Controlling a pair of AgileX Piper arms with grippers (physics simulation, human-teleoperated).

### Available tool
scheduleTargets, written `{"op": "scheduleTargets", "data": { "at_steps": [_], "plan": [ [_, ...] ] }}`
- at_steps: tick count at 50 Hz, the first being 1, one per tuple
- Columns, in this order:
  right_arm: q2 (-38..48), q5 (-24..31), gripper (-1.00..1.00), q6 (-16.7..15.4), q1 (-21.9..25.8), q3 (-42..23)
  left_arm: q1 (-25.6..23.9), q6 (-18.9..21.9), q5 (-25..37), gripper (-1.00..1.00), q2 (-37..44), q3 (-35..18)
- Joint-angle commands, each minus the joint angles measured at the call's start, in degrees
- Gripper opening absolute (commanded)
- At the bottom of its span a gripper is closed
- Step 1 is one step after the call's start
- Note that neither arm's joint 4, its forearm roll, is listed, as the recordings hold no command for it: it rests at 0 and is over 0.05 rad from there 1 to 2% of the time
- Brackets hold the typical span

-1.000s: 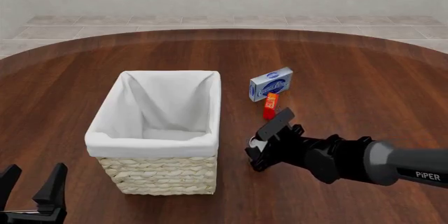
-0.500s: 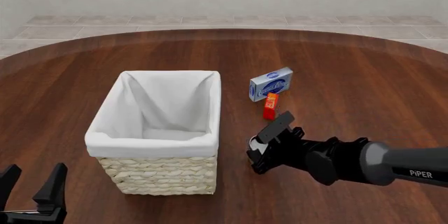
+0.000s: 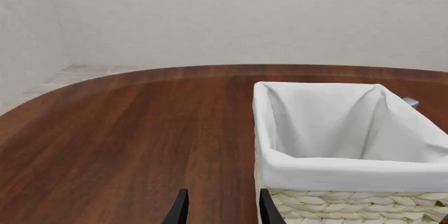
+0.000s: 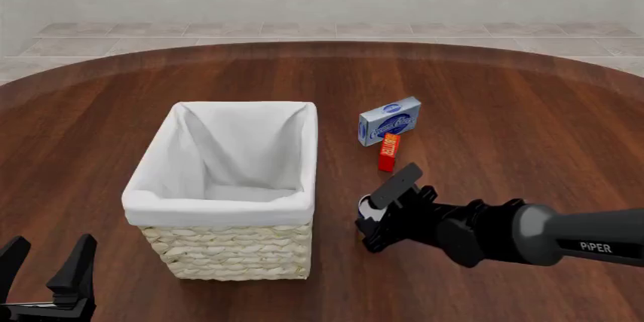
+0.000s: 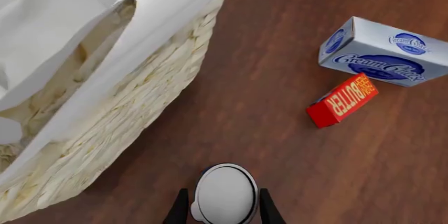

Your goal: Pick up the alphabet soup and put it in the basket.

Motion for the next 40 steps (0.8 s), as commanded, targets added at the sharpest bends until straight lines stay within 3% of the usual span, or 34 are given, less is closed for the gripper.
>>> {"op": "scheduleTargets", "data": {
  "at_steps": [1,40],
  "plan": [
    [1.09,-0.69,1.0,0.01,0.3,0.2,0.01,-0.01,-0.1,1.0,0.18,0.0],
    [1.99,-1.67,1.0,0.17,0.52,0.44,0.05,0.02,-0.46,1.0,0.85,0.01]
  ]
}}
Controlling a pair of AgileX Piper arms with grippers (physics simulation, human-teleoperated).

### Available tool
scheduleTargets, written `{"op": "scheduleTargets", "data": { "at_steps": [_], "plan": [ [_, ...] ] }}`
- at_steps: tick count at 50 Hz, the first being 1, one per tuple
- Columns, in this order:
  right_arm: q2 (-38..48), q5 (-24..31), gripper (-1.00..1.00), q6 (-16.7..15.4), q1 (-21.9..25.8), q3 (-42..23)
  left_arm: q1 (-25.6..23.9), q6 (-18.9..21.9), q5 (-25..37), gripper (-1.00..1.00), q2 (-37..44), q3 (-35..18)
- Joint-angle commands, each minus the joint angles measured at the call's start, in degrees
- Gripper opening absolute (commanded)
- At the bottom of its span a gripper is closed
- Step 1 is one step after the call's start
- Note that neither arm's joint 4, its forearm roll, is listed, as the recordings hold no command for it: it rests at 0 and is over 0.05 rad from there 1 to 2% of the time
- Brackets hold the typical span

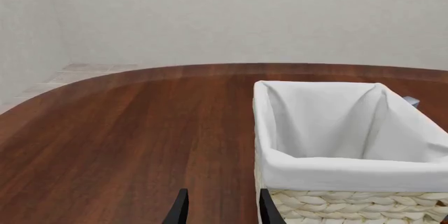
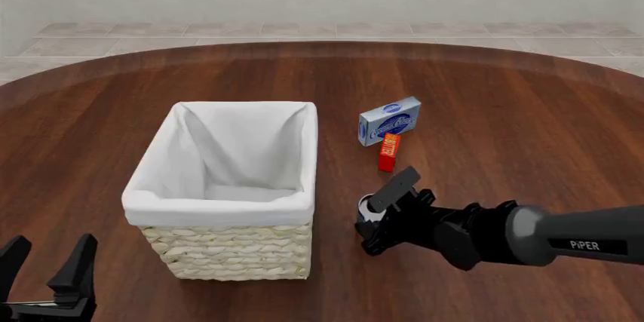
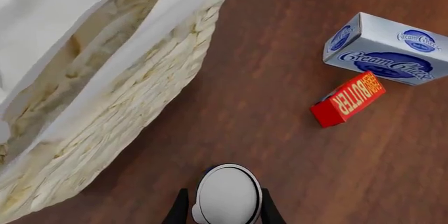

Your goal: Pick up the alphabet soup and put it in the basket.

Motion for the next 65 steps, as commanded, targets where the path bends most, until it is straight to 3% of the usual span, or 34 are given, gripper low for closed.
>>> {"op": "scheduleTargets", "data": {
  "at_steps": [1,9,10,20,33,36,38,40,41,42,51,52,53,55,57,65],
  "plan": [
    [0.44,-0.07,1.0,0.51,0.44,0.1,0.05,0.02,-0.11,1.0,0.2,0.0],
    [1.3,-0.05,1.0,1.01,0.51,0.02,0.02,0.03,-0.21,1.0,0.38,0.0],
    [0.56,-0.8,-1.0,0.05,-1.91,0.86,0.01,0.01,-0.22,1.0,0.4,0.0],
    [-1.16,-1.4,-1.0,-2.29,-3.15,2.26,-0.05,0.02,-0.43,1.0,0.8,0.01],
    [-4.99,-0.65,-1.0,-3.08,-2.95,4.25,0.08,0.03,-0.77,1.0,1.42,0.01],
    [-9.11,-0.21,-1.0,-4.34,-3.99,5.76,0.07,0.05,-0.8,1.0,1.48,0.01],
    [-15.39,-4.11,-1.0,-11.52,-9.86,11.21,0.1,0.0,-0.8,1.0,1.47,0.01],
    [-16.75,-4.06,-1.0,-12.22,-10.03,11.91,0.1,0.03,-0.79,1.0,1.46,0.01],
    [-16.77,-4.05,-1.0,-12.22,-10.03,11.92,0.1,0.03,-0.79,1.0,1.46,0.01],
    [-16.09,-2.05,-1.0,-9.99,-8.93,10.61,0.1,0.01,-0.78,1.0,1.43,0.01],
    [-21.6,4.7,-1.0,-6.57,-7.83,9.45,0.02,0.11,-0.72,1.0,1.33,0.01],
    [-19.72,9.34,-1.0,-3.1,-6.58,6.84,0.05,0.15,-0.71,1.0,1.31,0.01],
    [-19.72,9.41,-1.0,-3.1,-6.58,6.78,0.05,0.15,-0.71,1.0,1.31,0.01],
    [-20.51,12.94,-1.0,0.09,-4.06,4.35,0.11,0.17,-0.67,1.0,1.24,0.01],
    [-22.98,16.08,-1.0,-0.42,-4.18,3.13,0.22,0.18,-0.62,1.0,1.13,0.01],
    [-25.69,17.02,-1.0,-2.21,-4.15,3.52,0.0,0.32,-0.8,1.0,1.47,0.01]
  ]
}}
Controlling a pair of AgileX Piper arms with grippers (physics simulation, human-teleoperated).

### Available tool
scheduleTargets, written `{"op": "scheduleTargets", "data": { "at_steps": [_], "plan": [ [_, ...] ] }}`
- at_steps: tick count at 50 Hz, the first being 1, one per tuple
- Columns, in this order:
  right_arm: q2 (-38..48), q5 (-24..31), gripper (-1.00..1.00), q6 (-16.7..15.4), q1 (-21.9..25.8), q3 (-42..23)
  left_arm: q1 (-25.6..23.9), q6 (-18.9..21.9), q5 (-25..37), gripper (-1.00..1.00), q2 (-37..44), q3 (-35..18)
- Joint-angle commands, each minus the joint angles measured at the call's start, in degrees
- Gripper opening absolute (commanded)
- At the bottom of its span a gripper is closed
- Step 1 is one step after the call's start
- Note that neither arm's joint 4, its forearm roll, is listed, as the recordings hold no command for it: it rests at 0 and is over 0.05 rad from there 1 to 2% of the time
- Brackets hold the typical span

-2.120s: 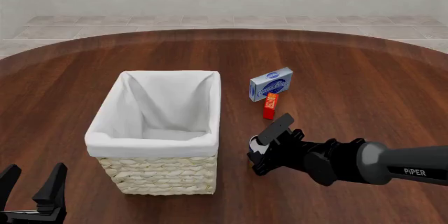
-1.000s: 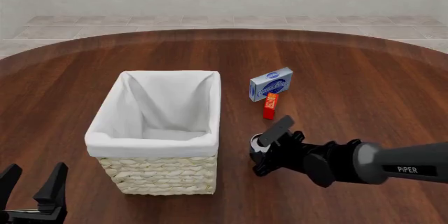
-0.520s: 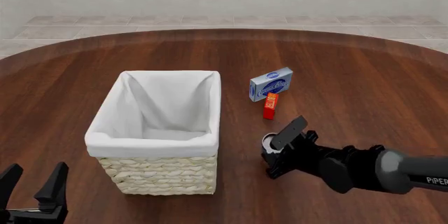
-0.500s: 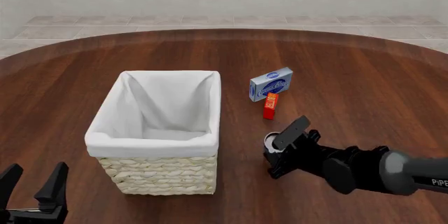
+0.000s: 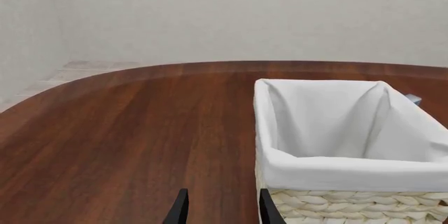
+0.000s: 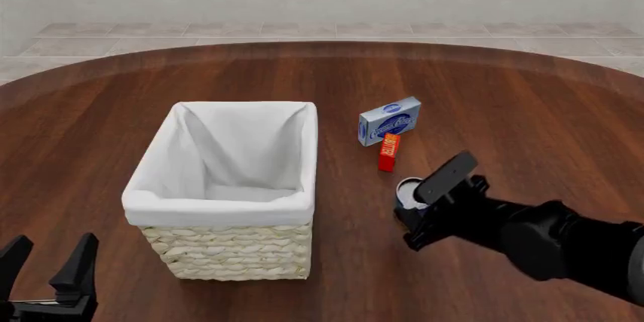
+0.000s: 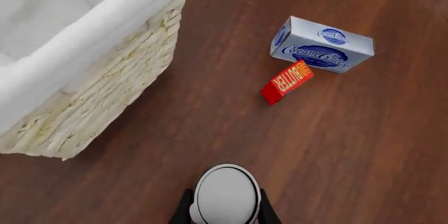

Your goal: Pick up the alphabet soup and put it in the basket.

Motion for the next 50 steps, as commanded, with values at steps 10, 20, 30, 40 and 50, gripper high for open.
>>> {"op": "scheduleTargets", "data": {
  "at_steps": [10,20,30,40,50],
  "plan": [
    [-6.16,7.72,-1.0,1.48,0.74,-3.3,0.13,0.27,-0.27,1.0,0.5,0.0],
    [-10.74,12.28,-1.0,5.03,4.88,-7.69,0.11,0.33,-0.41,1.0,0.76,0.01],
    [-18.43,14.73,-1.0,1.21,3.38,-10.15,0.11,0.25,-0.53,1.0,0.97,0.01],
    [-18.91,22.13,-1.0,1.54,4.2,-16.35,0.07,0.3,-0.88,1.0,1.63,0.01],
    [-17.27,26.36,-1.0,2.81,4.75,-20.08,-0.17,0.19,-1.19,1.0,2.18,0.02]
  ]
}}
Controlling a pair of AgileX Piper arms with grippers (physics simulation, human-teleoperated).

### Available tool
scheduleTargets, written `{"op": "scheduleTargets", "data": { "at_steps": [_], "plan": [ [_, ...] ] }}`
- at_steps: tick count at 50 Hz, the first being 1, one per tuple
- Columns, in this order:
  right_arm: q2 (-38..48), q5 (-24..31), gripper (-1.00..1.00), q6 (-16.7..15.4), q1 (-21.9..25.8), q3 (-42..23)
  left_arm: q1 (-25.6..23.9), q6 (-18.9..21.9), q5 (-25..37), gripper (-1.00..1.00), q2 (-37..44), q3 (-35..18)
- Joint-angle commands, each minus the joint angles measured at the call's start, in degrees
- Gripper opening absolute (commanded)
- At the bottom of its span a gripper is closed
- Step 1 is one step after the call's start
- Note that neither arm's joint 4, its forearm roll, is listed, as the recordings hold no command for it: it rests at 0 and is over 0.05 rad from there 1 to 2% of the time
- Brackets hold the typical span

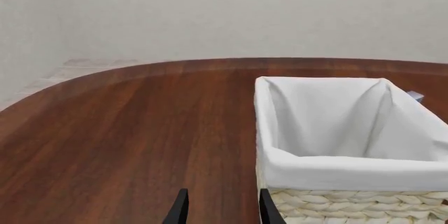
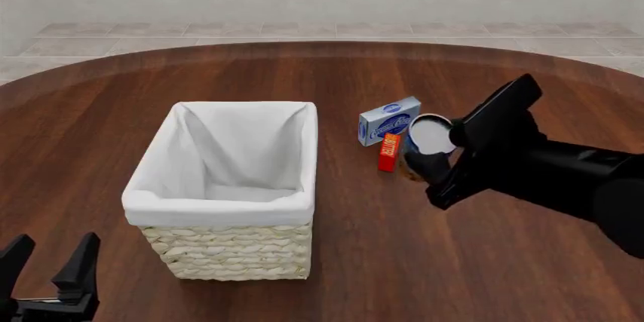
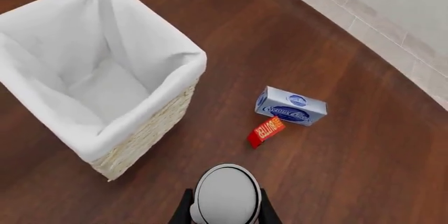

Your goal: Pick up the alphabet soup and put it in the basket.

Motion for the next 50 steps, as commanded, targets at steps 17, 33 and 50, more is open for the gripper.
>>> {"op": "scheduleTargets", "data": {
  "at_steps": [17,33,50],
  "plan": [
    [9.41,7.92,-1.0,10.46,7.42,-13.64,0.18,-0.07,-0.53,1.0,0.97,0.01],
    [14.55,11.1,-1.0,11.14,8.9,-20.64,0.69,-0.16,-0.16,1.0,0.3,0.0],
    [15.26,13.68,-1.0,7.33,9.09,-26.49,0.73,-0.37,-0.47,1.0,0.88,0.01]
  ]
}}
